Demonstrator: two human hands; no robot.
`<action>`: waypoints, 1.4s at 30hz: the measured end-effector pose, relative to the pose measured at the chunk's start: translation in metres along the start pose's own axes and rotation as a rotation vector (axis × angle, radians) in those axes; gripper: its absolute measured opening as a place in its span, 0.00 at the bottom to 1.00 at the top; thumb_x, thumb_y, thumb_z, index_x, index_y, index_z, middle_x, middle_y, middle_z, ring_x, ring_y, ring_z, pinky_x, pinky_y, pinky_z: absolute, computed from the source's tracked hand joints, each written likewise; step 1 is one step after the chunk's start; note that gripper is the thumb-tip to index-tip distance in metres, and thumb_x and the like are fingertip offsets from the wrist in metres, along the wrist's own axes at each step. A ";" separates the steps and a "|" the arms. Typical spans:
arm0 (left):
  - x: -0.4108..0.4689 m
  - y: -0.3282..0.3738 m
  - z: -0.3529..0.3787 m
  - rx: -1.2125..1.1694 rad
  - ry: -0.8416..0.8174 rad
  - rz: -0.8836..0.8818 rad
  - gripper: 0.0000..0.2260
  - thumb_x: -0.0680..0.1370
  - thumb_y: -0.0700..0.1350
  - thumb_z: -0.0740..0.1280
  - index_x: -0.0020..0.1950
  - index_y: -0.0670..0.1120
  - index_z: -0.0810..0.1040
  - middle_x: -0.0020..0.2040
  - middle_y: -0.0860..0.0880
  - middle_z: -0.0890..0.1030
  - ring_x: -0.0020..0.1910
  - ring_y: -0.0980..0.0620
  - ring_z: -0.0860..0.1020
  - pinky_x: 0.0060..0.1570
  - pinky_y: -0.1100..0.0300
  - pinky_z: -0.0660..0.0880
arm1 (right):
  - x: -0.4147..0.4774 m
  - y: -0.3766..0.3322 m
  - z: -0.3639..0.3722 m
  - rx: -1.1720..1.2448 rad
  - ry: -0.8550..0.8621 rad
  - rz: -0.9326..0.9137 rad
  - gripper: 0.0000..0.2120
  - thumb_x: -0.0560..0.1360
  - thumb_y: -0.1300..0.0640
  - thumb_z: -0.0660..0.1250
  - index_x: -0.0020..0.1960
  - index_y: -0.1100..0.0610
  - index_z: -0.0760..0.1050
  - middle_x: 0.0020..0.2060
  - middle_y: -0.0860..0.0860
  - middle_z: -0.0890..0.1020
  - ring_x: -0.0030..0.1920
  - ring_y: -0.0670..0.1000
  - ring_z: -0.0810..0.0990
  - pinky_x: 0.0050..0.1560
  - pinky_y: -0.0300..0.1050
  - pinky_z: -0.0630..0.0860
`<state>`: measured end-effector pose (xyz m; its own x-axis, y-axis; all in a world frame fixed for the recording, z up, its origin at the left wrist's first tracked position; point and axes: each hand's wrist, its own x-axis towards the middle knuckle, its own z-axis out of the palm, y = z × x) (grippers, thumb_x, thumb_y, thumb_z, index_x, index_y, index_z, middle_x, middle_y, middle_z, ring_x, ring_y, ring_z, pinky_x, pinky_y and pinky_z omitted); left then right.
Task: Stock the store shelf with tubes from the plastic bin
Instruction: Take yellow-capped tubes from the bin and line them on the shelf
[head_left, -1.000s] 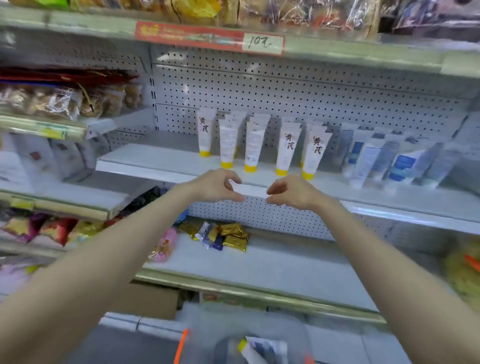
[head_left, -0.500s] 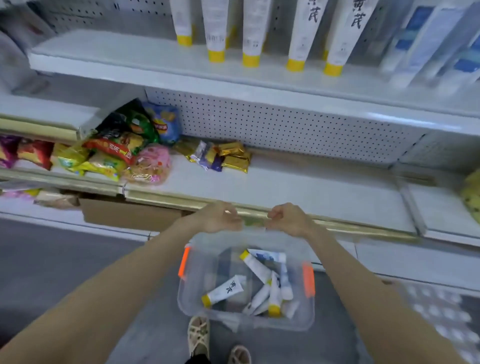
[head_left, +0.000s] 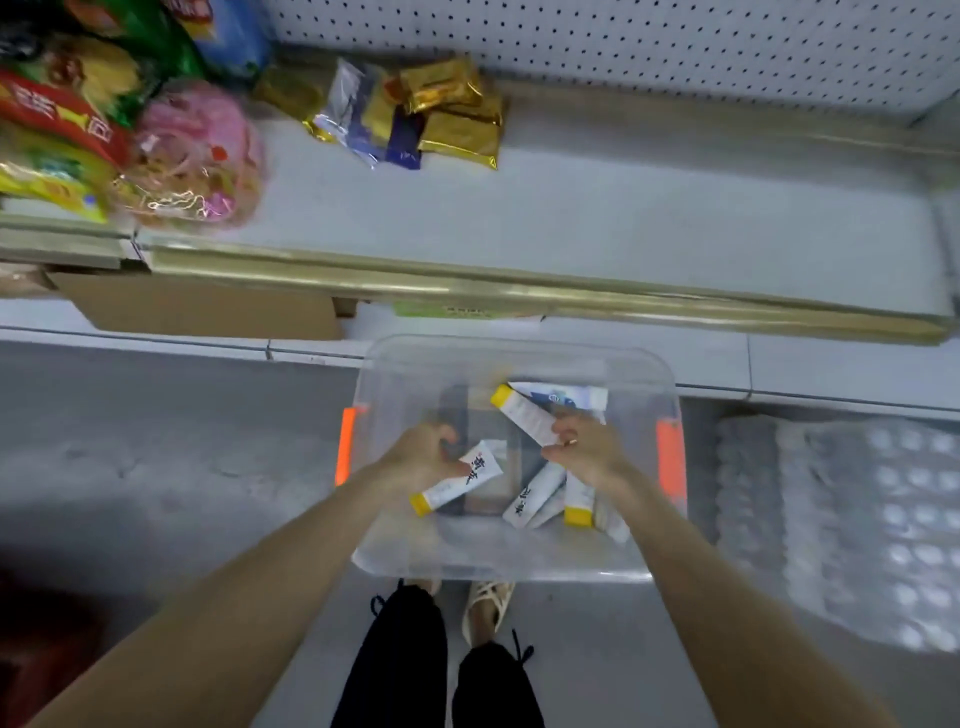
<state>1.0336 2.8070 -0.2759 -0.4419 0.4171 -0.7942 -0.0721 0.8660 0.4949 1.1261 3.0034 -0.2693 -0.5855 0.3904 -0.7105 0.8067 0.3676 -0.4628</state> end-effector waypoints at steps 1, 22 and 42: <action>0.010 -0.006 0.005 0.003 -0.009 -0.023 0.23 0.72 0.43 0.73 0.64 0.40 0.72 0.59 0.40 0.78 0.58 0.44 0.76 0.51 0.60 0.69 | 0.010 0.005 0.006 -0.012 -0.004 0.000 0.18 0.70 0.63 0.72 0.57 0.68 0.75 0.54 0.60 0.78 0.50 0.53 0.76 0.45 0.38 0.69; 0.131 -0.060 0.078 0.204 -0.004 -0.061 0.21 0.69 0.47 0.72 0.57 0.43 0.69 0.57 0.43 0.74 0.56 0.43 0.73 0.53 0.51 0.72 | 0.131 0.057 0.066 -0.553 -0.008 0.035 0.26 0.75 0.56 0.63 0.70 0.60 0.60 0.67 0.60 0.68 0.68 0.60 0.65 0.66 0.52 0.64; 0.086 -0.058 0.051 0.148 0.138 0.005 0.09 0.70 0.41 0.70 0.46 0.46 0.72 0.48 0.45 0.79 0.49 0.42 0.76 0.40 0.59 0.66 | 0.091 0.040 0.072 -0.523 0.170 -0.102 0.14 0.74 0.62 0.64 0.59 0.58 0.74 0.55 0.57 0.79 0.59 0.59 0.71 0.56 0.49 0.69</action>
<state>1.0454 2.8070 -0.3912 -0.5606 0.3884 -0.7314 0.0584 0.8995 0.4330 1.1108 2.9929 -0.3905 -0.6982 0.4459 -0.5601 0.6231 0.7637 -0.1689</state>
